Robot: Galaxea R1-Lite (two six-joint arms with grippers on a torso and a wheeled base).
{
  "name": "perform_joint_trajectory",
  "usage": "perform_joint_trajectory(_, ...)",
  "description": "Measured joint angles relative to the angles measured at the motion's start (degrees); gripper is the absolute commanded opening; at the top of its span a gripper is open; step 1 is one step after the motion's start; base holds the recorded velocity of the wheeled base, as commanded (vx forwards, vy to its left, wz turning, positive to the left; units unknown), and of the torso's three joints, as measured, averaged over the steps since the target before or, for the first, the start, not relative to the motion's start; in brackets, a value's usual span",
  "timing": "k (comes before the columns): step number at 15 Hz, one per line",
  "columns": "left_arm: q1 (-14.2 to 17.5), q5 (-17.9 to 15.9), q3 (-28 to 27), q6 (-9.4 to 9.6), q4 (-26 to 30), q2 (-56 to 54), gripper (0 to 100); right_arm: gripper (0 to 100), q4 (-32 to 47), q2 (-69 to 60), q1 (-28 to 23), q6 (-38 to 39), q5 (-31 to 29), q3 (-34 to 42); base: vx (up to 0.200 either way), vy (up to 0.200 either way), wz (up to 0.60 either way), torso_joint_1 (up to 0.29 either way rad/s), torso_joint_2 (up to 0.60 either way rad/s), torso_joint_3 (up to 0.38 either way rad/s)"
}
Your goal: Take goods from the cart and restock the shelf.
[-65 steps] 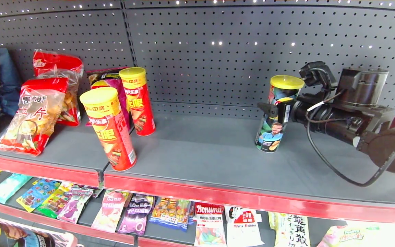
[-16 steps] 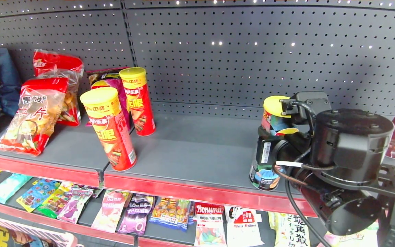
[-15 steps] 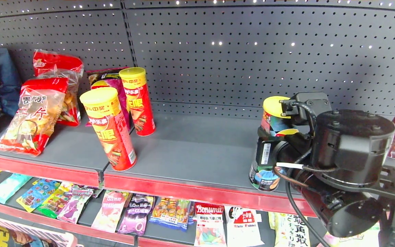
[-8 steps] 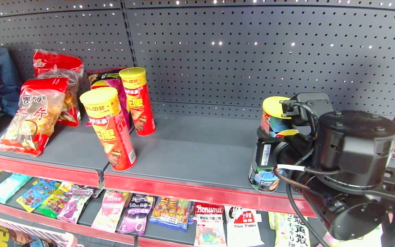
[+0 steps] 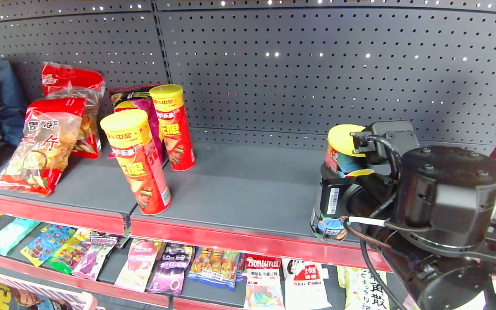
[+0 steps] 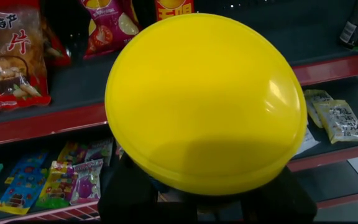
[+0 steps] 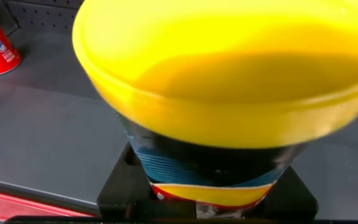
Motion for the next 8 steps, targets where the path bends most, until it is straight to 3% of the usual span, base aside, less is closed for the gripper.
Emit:
perform_joint_trajectory(7,0.0,0.0,0.1,0.0,0.0,0.0,0,0,0.0,0.2,0.0,0.0,0.1,0.0,0.0,0.0,0.0,0.0,0.0,0.0)
perform_joint_trajectory(8,0.0,0.0,0.1,0.0,0.1,0.0,0,100,0.1,0.3,0.0,0.1,0.1,0.0,0.0,0.0,0.0,0.0,0.0,0.0)
